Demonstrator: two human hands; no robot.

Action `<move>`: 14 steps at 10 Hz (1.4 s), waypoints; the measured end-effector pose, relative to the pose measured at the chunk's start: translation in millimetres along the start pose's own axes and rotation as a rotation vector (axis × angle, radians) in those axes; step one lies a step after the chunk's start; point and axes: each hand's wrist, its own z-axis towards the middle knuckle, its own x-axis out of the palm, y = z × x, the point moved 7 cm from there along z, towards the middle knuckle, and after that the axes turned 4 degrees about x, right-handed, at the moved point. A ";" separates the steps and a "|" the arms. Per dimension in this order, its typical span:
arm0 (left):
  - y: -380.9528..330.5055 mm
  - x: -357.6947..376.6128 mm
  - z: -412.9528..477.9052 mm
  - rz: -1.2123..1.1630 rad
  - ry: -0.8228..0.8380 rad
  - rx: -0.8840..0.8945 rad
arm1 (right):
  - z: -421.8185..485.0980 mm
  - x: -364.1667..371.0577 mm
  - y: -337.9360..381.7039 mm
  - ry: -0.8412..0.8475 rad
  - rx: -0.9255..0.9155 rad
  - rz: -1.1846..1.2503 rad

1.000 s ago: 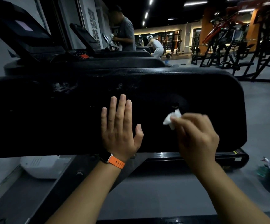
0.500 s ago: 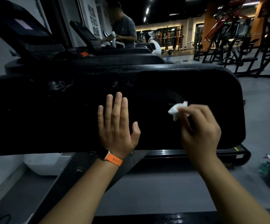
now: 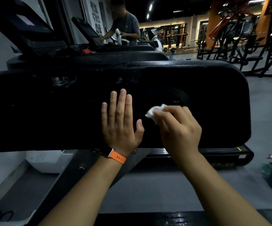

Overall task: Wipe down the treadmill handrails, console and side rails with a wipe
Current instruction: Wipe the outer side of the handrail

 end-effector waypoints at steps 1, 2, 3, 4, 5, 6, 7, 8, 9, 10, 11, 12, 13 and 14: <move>1.0 -0.2 -0.7 -0.002 -0.002 -0.001 | -10.0 7.2 5.2 0.010 -0.040 -0.015; 1.5 -1.4 0.0 -0.011 -0.004 -0.001 | -60.5 12.3 -2.9 0.170 -0.118 -0.029; 0.2 -1.6 -0.2 -0.010 -0.003 -0.003 | -67.1 13.0 -2.1 0.209 -0.110 -0.033; 0.9 -0.5 -0.9 -0.007 0.004 -0.006 | -23.9 9.9 7.9 0.063 -0.034 -0.011; 1.8 0.0 -1.2 0.000 0.007 -0.004 | -13.7 13.3 12.3 0.012 -0.028 -0.012; 0.5 -0.5 -0.7 -0.011 -0.006 0.005 | -59.9 16.8 2.4 0.151 -0.110 0.008; 0.0 -0.7 -0.7 -0.017 -0.012 0.000 | -86.8 16.7 -6.4 0.274 -0.150 -0.031; 0.1 -0.3 -0.9 -0.012 -0.013 -0.001 | -53.4 8.2 -6.7 0.159 -0.089 -0.029; 0.5 -0.1 -1.0 -0.009 -0.011 0.002 | -32.3 0.6 -10.0 0.042 -0.026 -0.050; 0.1 -0.3 -0.7 -0.018 -0.008 0.002 | -62.2 2.2 -14.9 0.124 -0.041 -0.016; 0.2 -1.1 -1.3 -0.016 -0.007 -0.003 | -75.0 -0.8 -18.2 0.202 -0.060 -0.010; 0.1 -1.8 -0.8 -0.014 -0.006 -0.005 | -34.5 -12.3 -24.7 0.077 0.025 -0.010; 0.2 -2.3 -0.2 -0.015 -0.005 -0.011 | -16.6 -14.6 -29.6 -0.001 0.062 -0.031; -0.2 -1.9 -0.8 -0.013 0.002 -0.009 | -60.1 -7.2 -28.6 0.117 -0.012 0.004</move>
